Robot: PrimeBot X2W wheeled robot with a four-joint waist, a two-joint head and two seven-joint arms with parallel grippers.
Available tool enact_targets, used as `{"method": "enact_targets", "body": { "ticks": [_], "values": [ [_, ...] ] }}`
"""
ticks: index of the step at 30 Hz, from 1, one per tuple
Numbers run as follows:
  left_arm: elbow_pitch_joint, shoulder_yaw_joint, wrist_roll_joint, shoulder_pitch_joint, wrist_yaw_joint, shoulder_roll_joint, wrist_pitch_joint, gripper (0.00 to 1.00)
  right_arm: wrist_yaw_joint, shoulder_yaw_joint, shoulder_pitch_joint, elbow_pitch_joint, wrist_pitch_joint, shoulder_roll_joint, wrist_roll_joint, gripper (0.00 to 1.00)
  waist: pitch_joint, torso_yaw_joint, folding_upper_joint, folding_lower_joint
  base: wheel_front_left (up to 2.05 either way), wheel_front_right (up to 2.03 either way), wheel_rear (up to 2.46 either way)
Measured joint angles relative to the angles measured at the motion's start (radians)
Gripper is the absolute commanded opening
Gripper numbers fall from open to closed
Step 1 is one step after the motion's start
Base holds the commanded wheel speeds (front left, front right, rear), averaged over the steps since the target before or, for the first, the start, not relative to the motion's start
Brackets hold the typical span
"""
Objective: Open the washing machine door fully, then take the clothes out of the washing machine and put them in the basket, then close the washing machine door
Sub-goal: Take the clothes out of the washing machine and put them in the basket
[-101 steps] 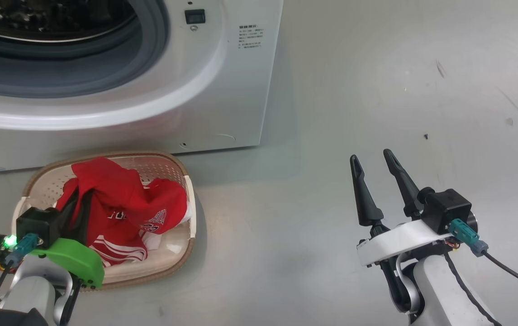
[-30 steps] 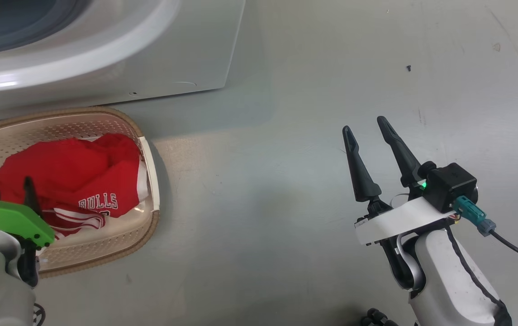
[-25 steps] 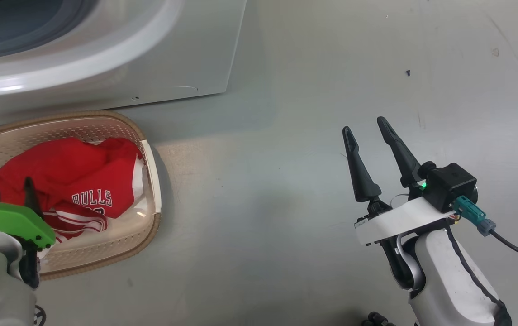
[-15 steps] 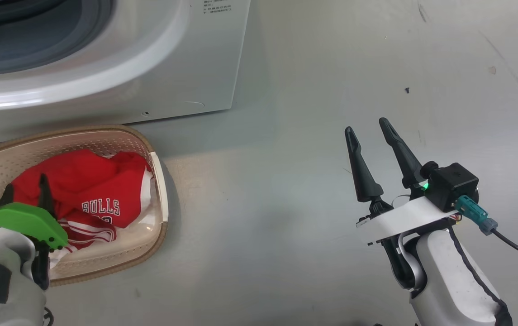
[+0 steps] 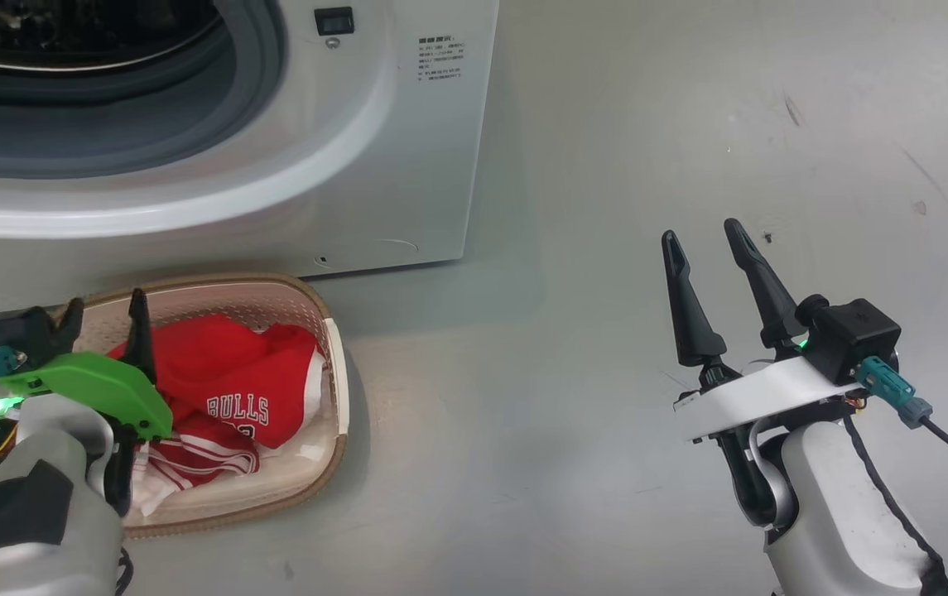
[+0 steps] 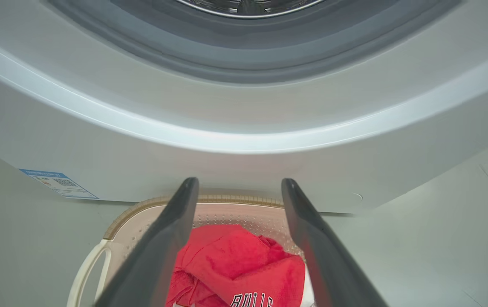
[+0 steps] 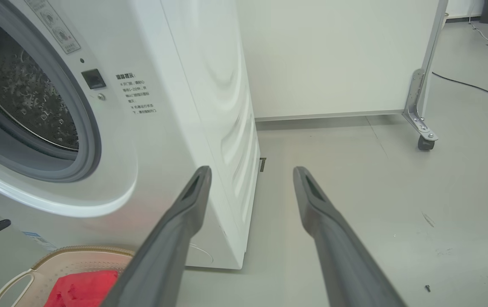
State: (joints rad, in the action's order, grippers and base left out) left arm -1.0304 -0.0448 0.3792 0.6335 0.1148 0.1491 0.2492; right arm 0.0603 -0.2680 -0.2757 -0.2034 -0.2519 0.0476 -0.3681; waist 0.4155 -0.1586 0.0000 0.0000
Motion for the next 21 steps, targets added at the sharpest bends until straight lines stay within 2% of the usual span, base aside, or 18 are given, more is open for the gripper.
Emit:
{"method": "enact_targets", "body": {
  "ticks": [12,21],
  "values": [
    [0.246,-0.022,-0.051,-0.069,0.005,-0.034,0.002,1.0,0.0,0.062,0.047,-0.003,0.0,0.001,-0.001,1.0,-0.128,0.073,0.0,0.0,0.0,0.0,0.0],
    [0.397,-0.019,-0.066,-0.153,0.006,-0.037,0.003,1.0,0.009,0.075,0.077,0.01,0.0,0.0,0.0,1.0,-0.202,0.124,0.0,0.0,0.0,0.0,0.0]
  ]
}}
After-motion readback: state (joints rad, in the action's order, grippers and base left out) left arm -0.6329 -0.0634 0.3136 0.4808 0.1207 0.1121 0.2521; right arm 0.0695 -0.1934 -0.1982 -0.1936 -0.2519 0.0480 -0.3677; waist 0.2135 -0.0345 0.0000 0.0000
